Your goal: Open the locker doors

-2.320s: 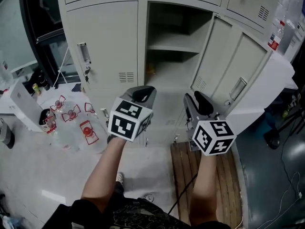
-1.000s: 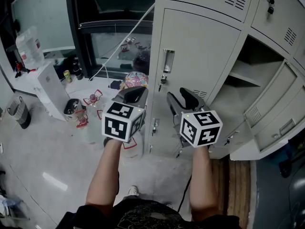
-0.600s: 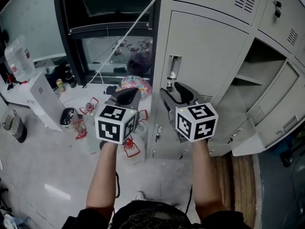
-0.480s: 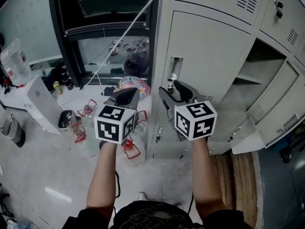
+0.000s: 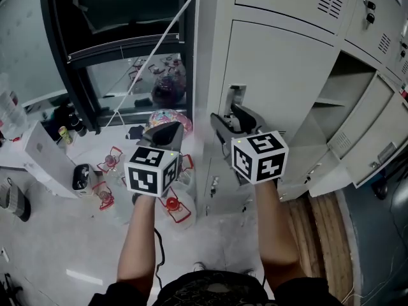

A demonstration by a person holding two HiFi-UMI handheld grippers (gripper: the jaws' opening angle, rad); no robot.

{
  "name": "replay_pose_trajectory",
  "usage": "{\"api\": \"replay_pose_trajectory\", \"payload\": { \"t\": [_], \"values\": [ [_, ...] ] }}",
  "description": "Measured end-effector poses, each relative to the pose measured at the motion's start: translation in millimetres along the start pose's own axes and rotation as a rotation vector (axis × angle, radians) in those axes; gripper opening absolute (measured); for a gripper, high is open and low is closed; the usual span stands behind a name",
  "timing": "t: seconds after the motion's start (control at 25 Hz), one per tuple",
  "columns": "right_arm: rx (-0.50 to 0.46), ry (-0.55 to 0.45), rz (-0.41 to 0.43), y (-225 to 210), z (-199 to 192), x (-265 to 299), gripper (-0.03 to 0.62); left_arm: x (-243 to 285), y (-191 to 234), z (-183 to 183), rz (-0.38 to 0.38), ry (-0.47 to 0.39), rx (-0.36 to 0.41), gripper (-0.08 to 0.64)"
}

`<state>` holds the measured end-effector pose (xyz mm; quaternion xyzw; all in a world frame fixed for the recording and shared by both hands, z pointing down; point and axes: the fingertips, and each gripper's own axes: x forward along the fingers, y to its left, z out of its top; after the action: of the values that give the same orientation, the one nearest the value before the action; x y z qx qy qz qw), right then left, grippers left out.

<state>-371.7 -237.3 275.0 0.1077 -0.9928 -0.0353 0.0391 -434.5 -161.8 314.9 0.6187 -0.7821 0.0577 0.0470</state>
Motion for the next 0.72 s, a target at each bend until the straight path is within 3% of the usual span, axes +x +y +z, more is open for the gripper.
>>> {"api": "replay_pose_trajectory", "payload": {
  "t": [0.72],
  "values": [
    [0.059, -0.015, -0.026, 4.7, -1.0, 0.9, 0.222, -9.1, -1.0, -20.7, -0.036, 0.022, -0.025, 0.0]
  ]
}}
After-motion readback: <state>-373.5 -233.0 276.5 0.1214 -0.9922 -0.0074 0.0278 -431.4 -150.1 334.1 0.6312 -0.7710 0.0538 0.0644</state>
